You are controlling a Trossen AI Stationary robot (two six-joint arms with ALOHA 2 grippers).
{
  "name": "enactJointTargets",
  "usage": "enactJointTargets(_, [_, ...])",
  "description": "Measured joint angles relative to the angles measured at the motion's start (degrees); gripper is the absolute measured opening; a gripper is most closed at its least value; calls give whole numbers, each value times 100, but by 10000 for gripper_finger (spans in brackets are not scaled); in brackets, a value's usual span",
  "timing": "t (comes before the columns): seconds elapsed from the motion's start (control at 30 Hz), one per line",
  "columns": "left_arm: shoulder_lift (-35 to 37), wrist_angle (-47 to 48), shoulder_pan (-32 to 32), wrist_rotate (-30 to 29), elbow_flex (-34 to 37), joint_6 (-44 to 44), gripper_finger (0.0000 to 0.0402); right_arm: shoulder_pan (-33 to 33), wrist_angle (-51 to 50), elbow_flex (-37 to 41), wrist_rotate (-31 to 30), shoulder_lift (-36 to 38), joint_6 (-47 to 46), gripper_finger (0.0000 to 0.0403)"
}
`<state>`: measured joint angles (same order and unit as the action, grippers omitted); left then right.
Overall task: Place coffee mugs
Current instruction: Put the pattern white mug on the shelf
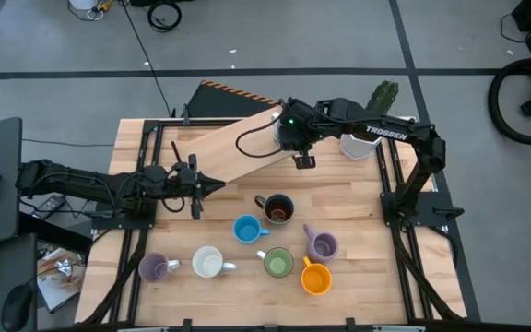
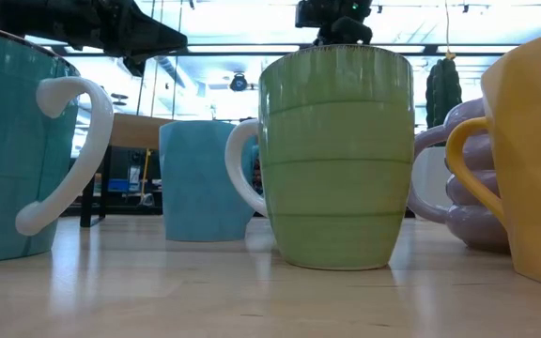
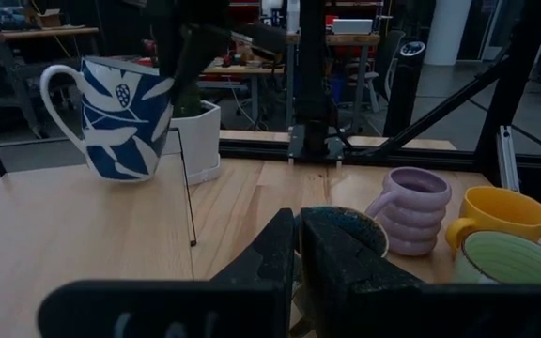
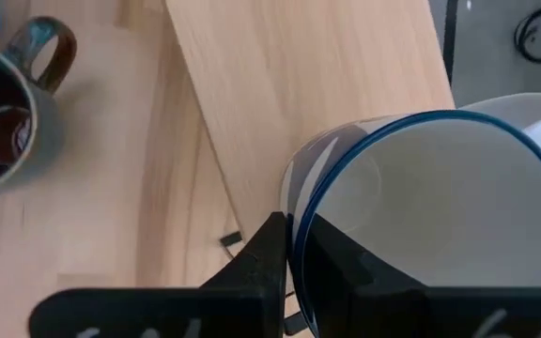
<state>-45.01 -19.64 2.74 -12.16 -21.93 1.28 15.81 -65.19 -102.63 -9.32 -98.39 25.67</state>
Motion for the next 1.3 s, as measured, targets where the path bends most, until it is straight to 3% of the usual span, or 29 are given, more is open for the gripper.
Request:
enactJointTargets(0.4, [0,-33,0,-1,0,-33,27,-28,-83,-597,-22,4,-1643,35])
enactJointTargets(0.73, [0,-53,0,-1,0,-40,27,295,-22,-599,404,-226,-1064,35])
enactJointTargets(1.3, [0,-74,0,-1,0,-37,27,794,457,-592,450,-466,-373,35])
